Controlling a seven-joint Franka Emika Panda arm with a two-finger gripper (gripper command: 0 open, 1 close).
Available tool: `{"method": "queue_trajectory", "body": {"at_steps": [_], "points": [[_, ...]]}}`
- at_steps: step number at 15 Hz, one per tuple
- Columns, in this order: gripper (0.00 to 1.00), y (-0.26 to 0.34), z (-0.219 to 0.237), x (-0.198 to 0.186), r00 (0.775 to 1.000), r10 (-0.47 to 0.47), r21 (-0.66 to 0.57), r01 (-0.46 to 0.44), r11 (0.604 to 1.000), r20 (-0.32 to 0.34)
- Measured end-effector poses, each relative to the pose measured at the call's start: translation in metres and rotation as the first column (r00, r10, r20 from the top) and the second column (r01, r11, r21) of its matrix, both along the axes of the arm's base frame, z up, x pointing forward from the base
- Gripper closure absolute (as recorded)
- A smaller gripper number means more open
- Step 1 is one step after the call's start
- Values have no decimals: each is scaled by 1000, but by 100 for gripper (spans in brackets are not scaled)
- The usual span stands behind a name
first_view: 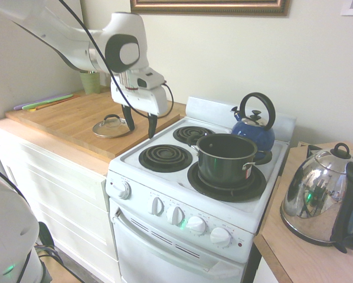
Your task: Cover the lid of the pot
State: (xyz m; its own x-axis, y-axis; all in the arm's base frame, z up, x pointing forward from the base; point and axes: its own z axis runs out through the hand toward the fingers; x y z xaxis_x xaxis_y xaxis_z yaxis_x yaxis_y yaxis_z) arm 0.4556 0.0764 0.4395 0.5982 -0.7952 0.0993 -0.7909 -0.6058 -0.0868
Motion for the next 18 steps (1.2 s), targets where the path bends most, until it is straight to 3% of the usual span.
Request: {"method": "queue_trajectory", "body": {"at_steps": [10, 14, 18], "points": [[0, 140, 23, 29, 971, -235, 7, 236, 972, -34], [0, 188, 18, 44, 972, -228, 41, 231, 972, -52], [0, 213, -12, 66, 953, -291, 45, 295, 954, -87]]}}
